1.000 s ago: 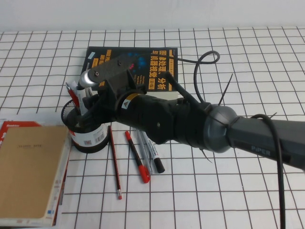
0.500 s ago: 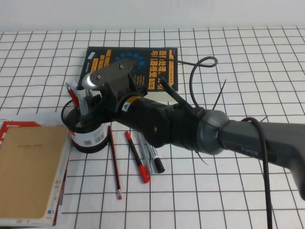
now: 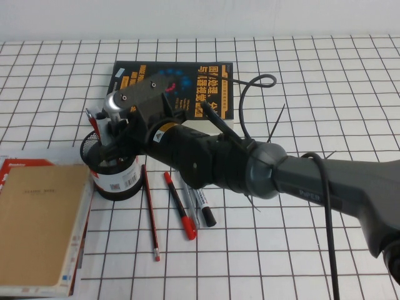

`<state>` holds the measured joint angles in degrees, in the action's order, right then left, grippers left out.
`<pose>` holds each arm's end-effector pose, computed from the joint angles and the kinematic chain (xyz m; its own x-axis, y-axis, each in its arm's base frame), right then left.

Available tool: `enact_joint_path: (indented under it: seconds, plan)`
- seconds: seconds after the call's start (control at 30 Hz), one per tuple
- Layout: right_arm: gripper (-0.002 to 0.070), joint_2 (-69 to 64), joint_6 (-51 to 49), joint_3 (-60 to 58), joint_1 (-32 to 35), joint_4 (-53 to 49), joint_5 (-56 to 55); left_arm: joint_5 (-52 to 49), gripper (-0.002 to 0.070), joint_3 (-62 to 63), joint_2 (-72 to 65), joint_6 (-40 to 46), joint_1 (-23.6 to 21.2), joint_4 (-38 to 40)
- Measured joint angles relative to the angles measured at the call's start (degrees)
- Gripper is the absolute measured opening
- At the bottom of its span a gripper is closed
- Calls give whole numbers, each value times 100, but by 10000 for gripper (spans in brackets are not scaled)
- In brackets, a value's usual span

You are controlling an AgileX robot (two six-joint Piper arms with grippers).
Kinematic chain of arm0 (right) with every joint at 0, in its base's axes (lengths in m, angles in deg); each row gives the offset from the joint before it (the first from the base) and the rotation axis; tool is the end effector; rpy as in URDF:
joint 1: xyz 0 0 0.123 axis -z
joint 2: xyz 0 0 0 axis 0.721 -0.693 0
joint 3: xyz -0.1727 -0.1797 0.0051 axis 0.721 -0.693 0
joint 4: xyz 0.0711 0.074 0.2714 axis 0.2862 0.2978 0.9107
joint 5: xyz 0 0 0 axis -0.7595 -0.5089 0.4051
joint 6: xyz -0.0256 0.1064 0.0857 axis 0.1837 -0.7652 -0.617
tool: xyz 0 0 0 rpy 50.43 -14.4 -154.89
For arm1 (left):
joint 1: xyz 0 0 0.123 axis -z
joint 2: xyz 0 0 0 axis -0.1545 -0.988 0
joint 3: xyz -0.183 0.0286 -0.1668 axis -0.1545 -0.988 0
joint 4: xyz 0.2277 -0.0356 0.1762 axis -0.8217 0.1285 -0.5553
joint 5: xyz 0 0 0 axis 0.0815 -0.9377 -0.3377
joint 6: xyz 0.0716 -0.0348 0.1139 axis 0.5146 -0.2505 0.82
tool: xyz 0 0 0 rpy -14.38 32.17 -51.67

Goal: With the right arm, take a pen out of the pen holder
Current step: 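Take a marker out of the pen holder and lay it on the table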

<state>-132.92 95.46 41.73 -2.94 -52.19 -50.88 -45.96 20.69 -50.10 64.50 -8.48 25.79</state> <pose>0.3831 0.4282 0.1507 -0.3042 -0.1309 -0.9436 -0.6766 0.7270 0.1173 0.1732 -0.0029 0.1573 -0.2928 0.0909 -0.9518 0.0445 0.9957 0.0814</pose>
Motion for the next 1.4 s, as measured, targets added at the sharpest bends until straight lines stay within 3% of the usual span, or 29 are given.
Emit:
enact_joint_path:
  seconds: [0.6,0.7,0.9,1.4]
  plan:
    - [287,-34,10,0,33,23,-348,0,-4,0,0,0,0,0]
    - [254,-34,10,0,33,23,-355,0,-4,0,0,0,0,0]
    - [118,-34,-1,0,33,23,-355,0,-4,0,0,0,0,0]
    - [118,324,-1,0,33,-129,66,0,-4,0,0,0,0,0]
